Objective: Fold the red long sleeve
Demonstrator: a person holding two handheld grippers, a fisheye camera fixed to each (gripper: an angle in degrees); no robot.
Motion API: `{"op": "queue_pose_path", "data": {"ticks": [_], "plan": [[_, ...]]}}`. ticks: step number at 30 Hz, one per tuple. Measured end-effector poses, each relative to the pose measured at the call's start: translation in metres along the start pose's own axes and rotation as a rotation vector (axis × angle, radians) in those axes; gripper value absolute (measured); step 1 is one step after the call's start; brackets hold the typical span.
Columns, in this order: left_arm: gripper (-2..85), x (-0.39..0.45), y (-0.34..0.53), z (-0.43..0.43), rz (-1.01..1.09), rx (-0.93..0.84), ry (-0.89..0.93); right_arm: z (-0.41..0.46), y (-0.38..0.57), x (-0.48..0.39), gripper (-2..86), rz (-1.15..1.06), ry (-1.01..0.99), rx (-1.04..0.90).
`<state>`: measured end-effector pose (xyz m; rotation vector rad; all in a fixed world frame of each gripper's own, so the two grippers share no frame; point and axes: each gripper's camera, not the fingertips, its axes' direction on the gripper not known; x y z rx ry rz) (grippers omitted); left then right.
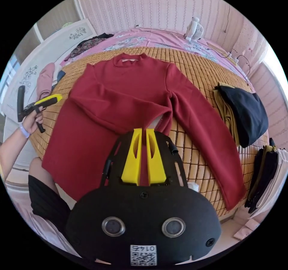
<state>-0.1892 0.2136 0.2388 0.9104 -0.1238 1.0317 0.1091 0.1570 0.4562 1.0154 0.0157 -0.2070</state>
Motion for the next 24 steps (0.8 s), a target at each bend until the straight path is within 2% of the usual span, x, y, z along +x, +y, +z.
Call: {"op": "queue_pose_path", "data": {"ticks": [4, 7, 11, 14, 16, 19, 21, 24], "plan": [[4.8, 0.001, -0.013, 0.01, -0.002, 0.017, 0.035, -0.061, 0.025, 0.004, 0.4, -0.076, -0.067, 0.082], [5.1, 0.0, -0.021, 0.015, -0.03, 0.02, 0.002, -0.1, 0.06, 0.013, 0.3, -0.055, -0.134, 0.109], [5.9, 0.004, -0.031, 0.017, -0.055, 0.052, 0.001, -0.071, 0.103, 0.032, 0.5, 0.046, -0.193, -0.024], [6.2, 0.015, -0.044, 0.036, -0.003, -0.034, -0.063, -0.036, 0.117, 0.039, 0.6, 0.079, -0.2, -0.138], [5.0, 0.016, -0.051, 0.05, 0.026, -0.115, -0.113, -0.03, 0.121, 0.044, 0.6, 0.099, -0.217, -0.147], [1.7, 0.014, -0.059, 0.046, 0.044, -0.122, -0.112, -0.044, 0.124, 0.051, 0.7, 0.1, -0.24, -0.08], [0.4, 0.011, -0.063, 0.034, 0.039, -0.077, -0.124, -0.068, 0.124, 0.054, 0.7, 0.077, -0.295, 0.036], [-0.6, -0.019, -0.06, 0.017, -0.109, 0.01, -0.086, -0.077, 0.122, 0.049, 0.9, 0.021, -0.331, 0.096]]}}
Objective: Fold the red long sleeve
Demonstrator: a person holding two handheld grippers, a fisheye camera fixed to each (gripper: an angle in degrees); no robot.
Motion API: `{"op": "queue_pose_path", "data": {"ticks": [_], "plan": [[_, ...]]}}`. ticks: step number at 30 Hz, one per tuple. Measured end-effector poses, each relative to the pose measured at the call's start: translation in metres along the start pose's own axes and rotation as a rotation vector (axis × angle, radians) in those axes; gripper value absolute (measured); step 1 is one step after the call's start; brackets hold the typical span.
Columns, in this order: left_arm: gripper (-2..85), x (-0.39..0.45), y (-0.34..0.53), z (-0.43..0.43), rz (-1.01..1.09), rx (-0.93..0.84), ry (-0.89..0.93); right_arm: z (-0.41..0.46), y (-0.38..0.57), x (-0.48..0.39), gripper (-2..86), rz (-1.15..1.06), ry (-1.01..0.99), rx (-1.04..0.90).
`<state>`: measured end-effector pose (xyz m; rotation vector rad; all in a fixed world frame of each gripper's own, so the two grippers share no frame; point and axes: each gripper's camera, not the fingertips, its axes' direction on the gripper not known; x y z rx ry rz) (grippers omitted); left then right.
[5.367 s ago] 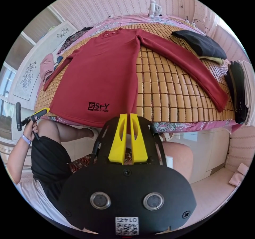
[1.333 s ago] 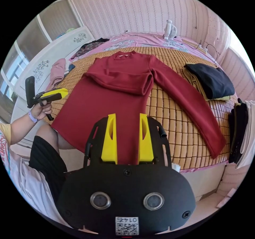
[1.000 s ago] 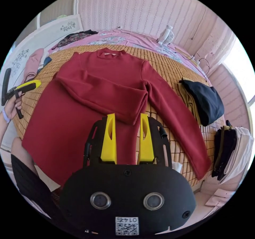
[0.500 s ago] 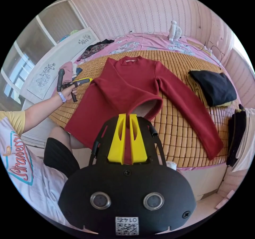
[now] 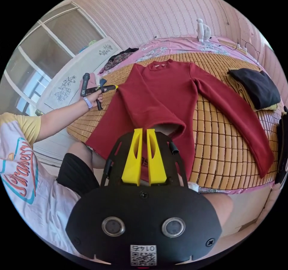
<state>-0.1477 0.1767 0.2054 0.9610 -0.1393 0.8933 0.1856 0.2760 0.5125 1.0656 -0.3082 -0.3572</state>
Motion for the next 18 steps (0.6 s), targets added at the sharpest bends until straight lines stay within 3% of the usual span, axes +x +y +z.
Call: {"op": "queue_pose_path", "data": {"ticks": [3, 6, 8, 11, 14, 18], "plan": [[-0.9, -0.04, 0.01, 0.016, -0.183, -0.095, -0.075, 0.034, 0.007, 0.003, 1.2, -0.008, 0.058, -0.125], [-1.0, -0.063, 0.017, 0.013, -0.279, -0.09, 0.016, 0.064, 0.019, 0.007, 2.0, 0.026, 0.089, -0.29], [-1.0, -0.065, 0.017, 0.003, -0.256, -0.066, 0.027, 0.055, 0.026, 0.005, 2.6, -0.003, 0.078, -0.256], [-1.0, -0.053, 0.018, -0.021, -0.148, -0.001, 0.07, 0.04, 0.032, 0.012, 4.1, -0.013, 0.104, -0.275], [-1.0, -0.014, 0.029, -0.035, 0.029, -0.015, 0.182, 0.013, 0.039, 0.026, 4.6, 0.006, 0.139, -0.157], [-1.0, 0.067, 0.071, -0.041, 0.251, -0.052, 0.369, -0.025, 0.043, 0.062, 6.7, 0.069, 0.45, 0.05]]}}
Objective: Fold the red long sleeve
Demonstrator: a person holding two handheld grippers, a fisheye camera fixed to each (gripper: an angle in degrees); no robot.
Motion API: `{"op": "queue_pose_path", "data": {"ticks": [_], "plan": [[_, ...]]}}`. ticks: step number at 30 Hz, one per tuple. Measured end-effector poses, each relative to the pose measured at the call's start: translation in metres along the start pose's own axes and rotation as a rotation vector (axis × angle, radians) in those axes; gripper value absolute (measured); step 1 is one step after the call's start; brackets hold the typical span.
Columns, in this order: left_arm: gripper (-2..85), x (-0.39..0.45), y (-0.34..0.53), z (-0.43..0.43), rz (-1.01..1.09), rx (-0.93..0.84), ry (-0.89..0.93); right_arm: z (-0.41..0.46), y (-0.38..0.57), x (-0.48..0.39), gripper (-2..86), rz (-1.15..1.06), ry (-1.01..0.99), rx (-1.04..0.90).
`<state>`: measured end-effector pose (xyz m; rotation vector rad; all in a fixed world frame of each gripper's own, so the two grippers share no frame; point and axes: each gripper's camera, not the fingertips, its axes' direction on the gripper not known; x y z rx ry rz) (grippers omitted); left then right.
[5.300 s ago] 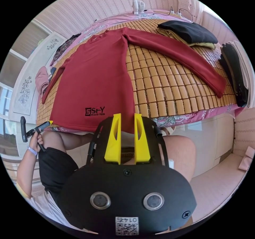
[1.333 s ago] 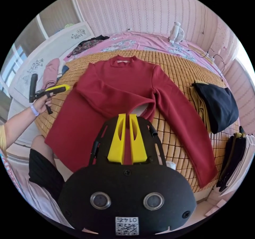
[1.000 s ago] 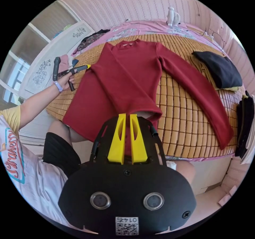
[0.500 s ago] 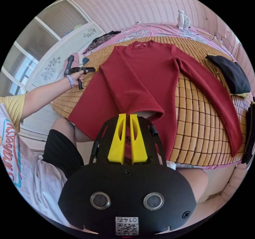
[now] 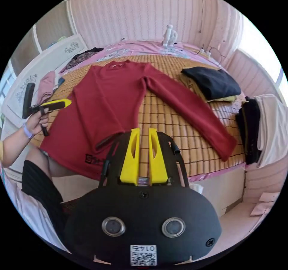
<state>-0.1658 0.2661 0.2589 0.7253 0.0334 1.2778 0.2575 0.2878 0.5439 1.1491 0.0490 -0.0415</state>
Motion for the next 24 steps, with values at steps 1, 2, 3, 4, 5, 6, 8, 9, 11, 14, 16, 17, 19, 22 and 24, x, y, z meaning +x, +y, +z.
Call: {"op": "queue_pose_path", "data": {"ticks": [1, 2, 3, 4, 5, 6, 8, 9, 11, 14, 16, 17, 19, 22, 24], "plan": [[-0.9, 0.024, 0.007, 0.012, 0.058, -0.03, 0.026, 0.0, -0.002, 0.007, 7.4, -0.006, 0.059, 0.003], [-0.9, 0.036, 0.009, 0.018, 0.086, -0.051, 0.025, 0.0, -0.005, 0.025, 9.1, 0.003, 0.184, -0.003], [-0.9, 0.057, 0.014, 0.028, 0.127, -0.08, 0.006, 0.0, -0.006, 0.045, 11.2, 0.034, 0.299, -0.009], [-0.8, 0.074, 0.017, 0.036, 0.169, -0.091, -0.002, 0.0, -0.005, 0.056, 13.6, 0.06, 0.348, -0.011], [-0.7, 0.082, 0.018, 0.04, 0.2, -0.097, -0.003, 0.0, -0.003, 0.08, 18.2, 0.125, 0.421, -0.007], [-0.4, 0.095, 0.02, 0.048, 0.259, -0.109, -0.024, 0.001, 0.002, 0.104, 21.1, 0.19, 0.453, -0.008], [-0.2, 0.106, 0.024, 0.059, 0.327, -0.135, -0.069, 0.01, 0.009, 0.14, 23.0, 0.299, 0.442, -0.082], [-0.2, 0.11, 0.027, 0.066, 0.368, -0.16, -0.089, 0.019, 0.017, 0.161, 23.2, 0.38, 0.425, -0.138], [-0.4, 0.109, 0.035, 0.073, 0.386, -0.164, -0.114, 0.033, 0.031, 0.186, 21.8, 0.493, 0.383, -0.214], [-0.6, 0.101, 0.035, 0.07, 0.355, -0.177, -0.09, 0.024, 0.059, 0.212, 13.4, 0.682, 0.196, -0.068], [-0.7, 0.087, 0.028, 0.07, 0.275, -0.211, -0.032, 0.021, 0.072, 0.22, 11.7, 0.744, 0.197, -0.07], [-0.8, 0.084, 0.027, 0.07, 0.269, -0.217, -0.022, 0.019, 0.079, 0.223, 9.6, 0.753, 0.189, -0.049], [-0.8, 0.079, 0.025, 0.069, 0.279, -0.222, -0.009, 0.015, 0.087, 0.225, 6.1, 0.745, 0.191, -0.046], [-0.8, 0.078, 0.026, 0.067, 0.293, -0.209, -0.03, 0.007, 0.095, 0.229, 2.6, 0.738, 0.095, -0.029], [-0.9, 0.078, 0.025, 0.066, 0.292, -0.206, -0.046, -0.011, 0.094, 0.225, 1.5, 0.714, -0.007, 0.08]]}}
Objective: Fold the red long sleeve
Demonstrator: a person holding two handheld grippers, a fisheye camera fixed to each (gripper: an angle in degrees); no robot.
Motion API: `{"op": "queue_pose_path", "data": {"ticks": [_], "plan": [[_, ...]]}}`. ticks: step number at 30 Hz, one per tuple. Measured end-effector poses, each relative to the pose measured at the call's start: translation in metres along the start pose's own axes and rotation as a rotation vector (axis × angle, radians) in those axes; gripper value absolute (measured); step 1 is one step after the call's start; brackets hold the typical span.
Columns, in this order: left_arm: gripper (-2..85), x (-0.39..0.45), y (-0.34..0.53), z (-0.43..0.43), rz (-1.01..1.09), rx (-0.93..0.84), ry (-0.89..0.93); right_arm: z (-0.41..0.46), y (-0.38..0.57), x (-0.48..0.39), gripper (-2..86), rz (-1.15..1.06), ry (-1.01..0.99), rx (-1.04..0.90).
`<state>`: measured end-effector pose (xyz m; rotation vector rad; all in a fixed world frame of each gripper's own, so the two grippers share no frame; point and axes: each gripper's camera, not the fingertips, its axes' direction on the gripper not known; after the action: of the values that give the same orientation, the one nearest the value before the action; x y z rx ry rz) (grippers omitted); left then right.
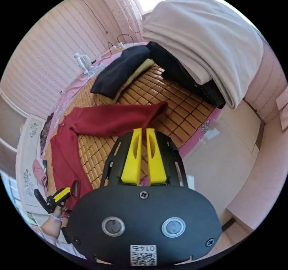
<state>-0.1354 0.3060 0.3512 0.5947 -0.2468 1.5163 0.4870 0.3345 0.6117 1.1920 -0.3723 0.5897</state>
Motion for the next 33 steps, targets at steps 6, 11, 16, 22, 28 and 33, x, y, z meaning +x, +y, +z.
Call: {"op": "queue_pose_path", "data": {"ticks": [6, 11, 16, 22, 28, 33], "plan": [[-1.0, -0.037, -0.002, -0.026, -0.221, 0.084, 0.135, -0.066, -0.024, -0.084, 0.7, -0.294, -0.465, 0.242], [-1.0, -0.08, 0.023, -0.096, -0.369, 0.301, 0.157, -0.132, 0.004, -0.211, 1.9, -0.768, -0.877, 0.384], [-0.8, -0.119, 0.095, -0.155, -0.558, 0.382, 0.04, -0.092, 0.093, -0.31, 8.0, -1.201, -0.979, 0.054], [0.9, -0.151, 0.16, -0.179, -0.72, 0.329, -0.107, -0.011, 0.167, -0.323, 11.6, -1.335, -0.804, -0.316], [5.0, -0.204, 0.136, -0.182, -0.662, 0.371, -0.152, 0.037, 0.096, -0.322, 11.3, -1.112, -0.644, -0.203], [6.9, -0.274, 0.066, -0.157, -0.602, 0.366, -0.157, 0.117, -0.002, -0.339, 12.7, -0.786, -0.46, -0.134]]}}
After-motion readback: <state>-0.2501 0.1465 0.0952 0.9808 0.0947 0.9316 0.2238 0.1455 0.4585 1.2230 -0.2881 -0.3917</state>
